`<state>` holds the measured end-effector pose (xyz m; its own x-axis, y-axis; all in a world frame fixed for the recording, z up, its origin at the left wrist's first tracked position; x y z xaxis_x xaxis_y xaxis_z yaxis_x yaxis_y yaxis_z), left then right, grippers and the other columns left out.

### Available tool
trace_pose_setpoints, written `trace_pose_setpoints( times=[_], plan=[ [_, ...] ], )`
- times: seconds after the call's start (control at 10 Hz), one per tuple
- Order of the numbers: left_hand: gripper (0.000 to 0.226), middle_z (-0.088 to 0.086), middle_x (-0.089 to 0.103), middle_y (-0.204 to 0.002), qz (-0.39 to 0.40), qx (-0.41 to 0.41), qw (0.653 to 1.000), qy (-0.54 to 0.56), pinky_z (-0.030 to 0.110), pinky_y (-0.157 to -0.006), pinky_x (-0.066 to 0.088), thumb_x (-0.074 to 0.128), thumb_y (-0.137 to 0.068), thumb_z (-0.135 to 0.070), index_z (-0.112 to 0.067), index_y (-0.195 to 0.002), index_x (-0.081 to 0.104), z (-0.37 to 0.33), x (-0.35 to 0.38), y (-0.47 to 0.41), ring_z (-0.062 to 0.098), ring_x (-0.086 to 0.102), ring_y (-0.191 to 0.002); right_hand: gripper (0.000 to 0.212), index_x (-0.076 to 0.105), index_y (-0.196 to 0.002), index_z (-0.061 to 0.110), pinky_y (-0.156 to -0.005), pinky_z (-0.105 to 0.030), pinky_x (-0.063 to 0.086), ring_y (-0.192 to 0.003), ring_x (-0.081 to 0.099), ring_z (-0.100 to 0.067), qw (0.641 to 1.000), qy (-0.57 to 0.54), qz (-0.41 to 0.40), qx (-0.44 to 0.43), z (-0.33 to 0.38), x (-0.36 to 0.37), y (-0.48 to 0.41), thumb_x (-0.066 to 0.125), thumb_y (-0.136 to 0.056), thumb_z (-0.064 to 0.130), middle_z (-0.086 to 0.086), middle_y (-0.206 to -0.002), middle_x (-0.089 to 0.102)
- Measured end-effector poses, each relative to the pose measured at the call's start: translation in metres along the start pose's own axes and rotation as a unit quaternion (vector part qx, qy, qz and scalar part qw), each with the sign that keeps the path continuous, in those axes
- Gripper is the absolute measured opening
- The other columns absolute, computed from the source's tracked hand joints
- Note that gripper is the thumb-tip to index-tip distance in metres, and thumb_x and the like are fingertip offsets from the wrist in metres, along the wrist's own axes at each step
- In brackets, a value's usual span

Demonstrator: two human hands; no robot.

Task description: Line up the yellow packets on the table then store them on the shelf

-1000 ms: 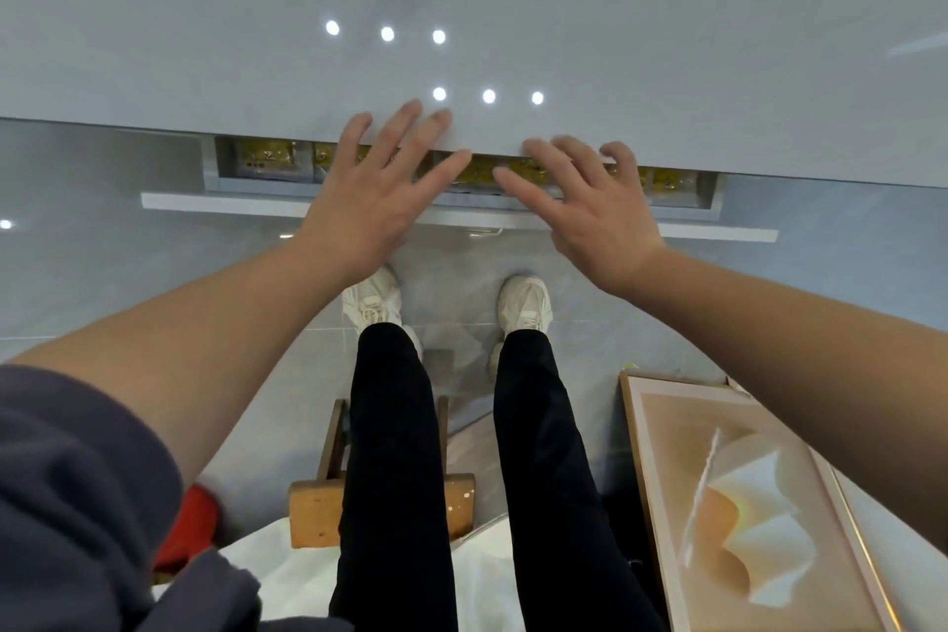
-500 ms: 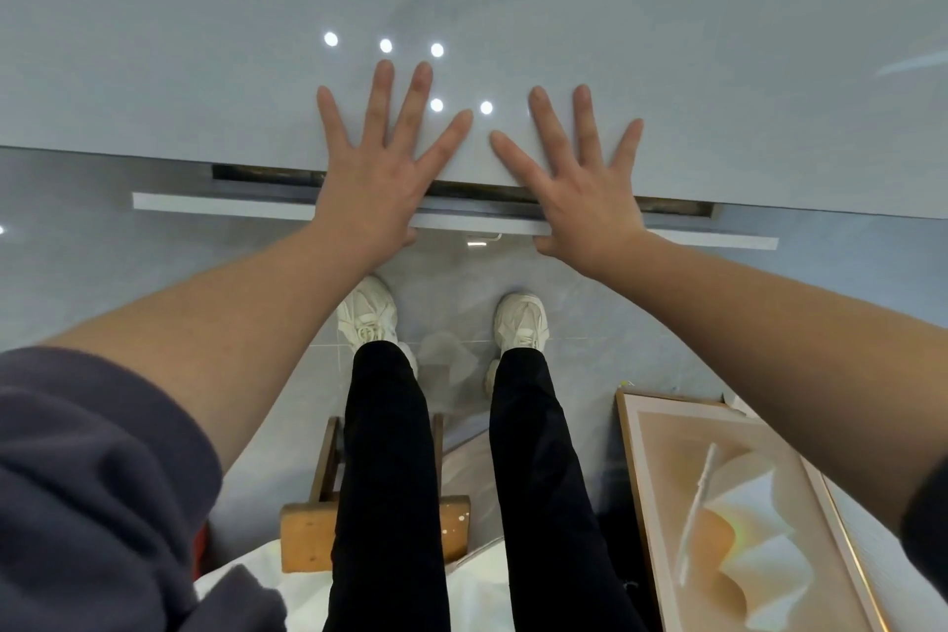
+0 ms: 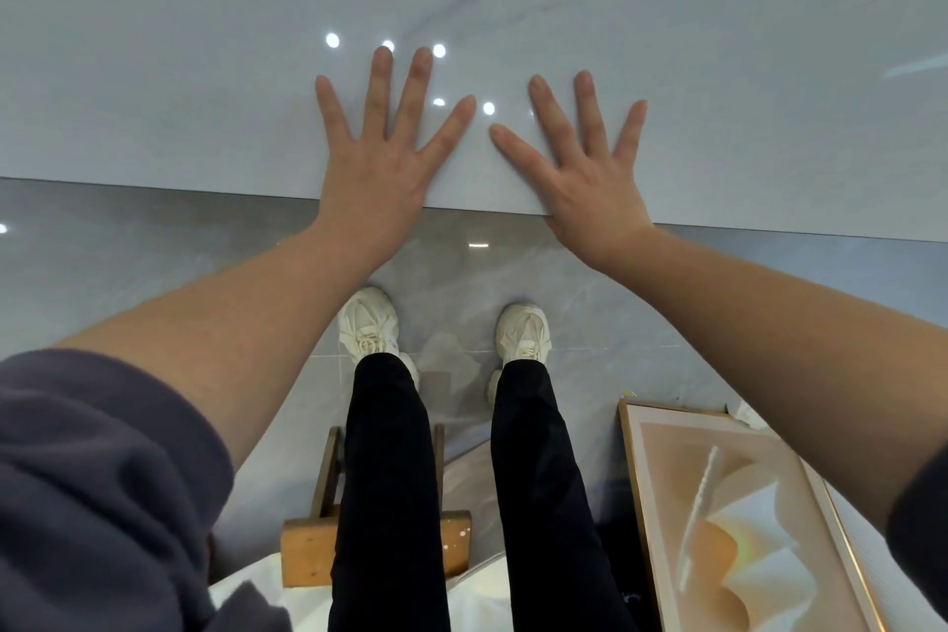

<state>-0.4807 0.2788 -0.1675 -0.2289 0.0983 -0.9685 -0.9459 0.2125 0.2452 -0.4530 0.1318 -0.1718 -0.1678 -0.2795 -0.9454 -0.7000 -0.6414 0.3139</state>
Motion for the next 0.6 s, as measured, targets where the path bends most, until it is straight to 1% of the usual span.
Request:
trace_pose_setpoints(
  times=[0.1, 0.2, 0.3, 0.4, 0.5, 0.6],
  plan=[
    [0.096, 0.021, -0.002, -0.159, 0.000, -0.002, 1.000, 0.005, 0.079, -0.100, 0.016, 0.058, -0.086, -0.006, -0.030, -0.153, -0.006, -0.001, 0.001, 0.000, 0.050, 0.003, -0.143, 0.101, 0.010, -0.152, 0.038, -0.099, -0.081, 0.011, -0.144, 0.005, -0.051, 1.000, 0.001, -0.010, 0.009, 0.000, 0.001, -0.001, 0.052, -0.075, -0.012, -0.014, -0.162, 0.007],
    [0.093, 0.022, -0.005, -0.159, 0.008, -0.006, 1.000, 0.011, 0.079, -0.101, 0.013, 0.055, -0.088, -0.007, -0.029, -0.152, -0.008, -0.001, 0.004, 0.000, 0.050, 0.001, -0.143, 0.097, 0.013, -0.153, 0.036, -0.098, -0.081, 0.013, -0.142, 0.009, -0.053, 1.000, 0.008, -0.020, 0.014, 0.003, -0.001, -0.002, 0.045, -0.075, -0.012, -0.016, -0.161, 0.011],
    [0.088, 0.022, -0.006, -0.158, 0.016, -0.010, 1.000, 0.017, 0.079, -0.101, 0.012, 0.051, -0.091, -0.009, -0.029, -0.152, -0.009, -0.002, 0.003, 0.000, 0.050, -0.001, -0.143, 0.099, 0.014, -0.153, 0.034, -0.098, -0.081, 0.015, -0.142, 0.011, -0.054, 1.000, 0.013, -0.025, 0.009, 0.004, -0.002, 0.000, 0.049, -0.073, -0.014, -0.018, -0.160, 0.012],
    [0.094, 0.022, -0.016, -0.157, 0.049, -0.021, 0.999, -0.008, 0.077, -0.103, 0.014, 0.053, -0.091, -0.020, -0.027, -0.149, -0.021, -0.003, 0.007, 0.001, 0.049, -0.007, -0.143, 0.099, 0.008, -0.153, 0.035, -0.100, -0.080, 0.011, -0.143, 0.004, -0.052, 0.999, -0.011, 0.034, 0.000, 0.006, 0.006, -0.001, 0.067, -0.077, 0.010, -0.016, -0.161, 0.003],
    [0.105, 0.024, -0.030, -0.151, 0.107, -0.036, 0.993, -0.034, 0.075, -0.103, 0.015, 0.054, -0.088, -0.030, -0.022, -0.142, -0.036, -0.003, 0.006, -0.001, 0.050, -0.016, -0.141, 0.093, 0.010, -0.153, 0.033, -0.108, -0.073, 0.006, -0.147, -0.007, -0.042, 0.986, -0.133, 0.103, 0.015, 0.005, -0.014, -0.001, 0.065, -0.080, 0.050, -0.009, -0.162, -0.003],
    [0.108, 0.024, -0.044, -0.143, 0.172, -0.045, 0.984, -0.023, 0.076, -0.103, 0.011, 0.050, -0.087, -0.039, -0.021, -0.132, -0.047, -0.004, 0.012, -0.002, 0.050, -0.026, -0.137, 0.059, 0.035, -0.146, 0.026, -0.119, -0.044, 0.019, -0.148, 0.017, -0.018, 0.859, -0.500, 0.009, 0.108, -0.018, -0.082, 0.009, 0.059, -0.093, 0.033, 0.001, -0.158, 0.025]
  ],
)
Point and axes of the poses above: each hand's wrist, its own y-axis away from the middle knuckle, its own x-axis out of the palm, z = x × y, the point moved 9 cm from there along -y, towards the middle knuckle
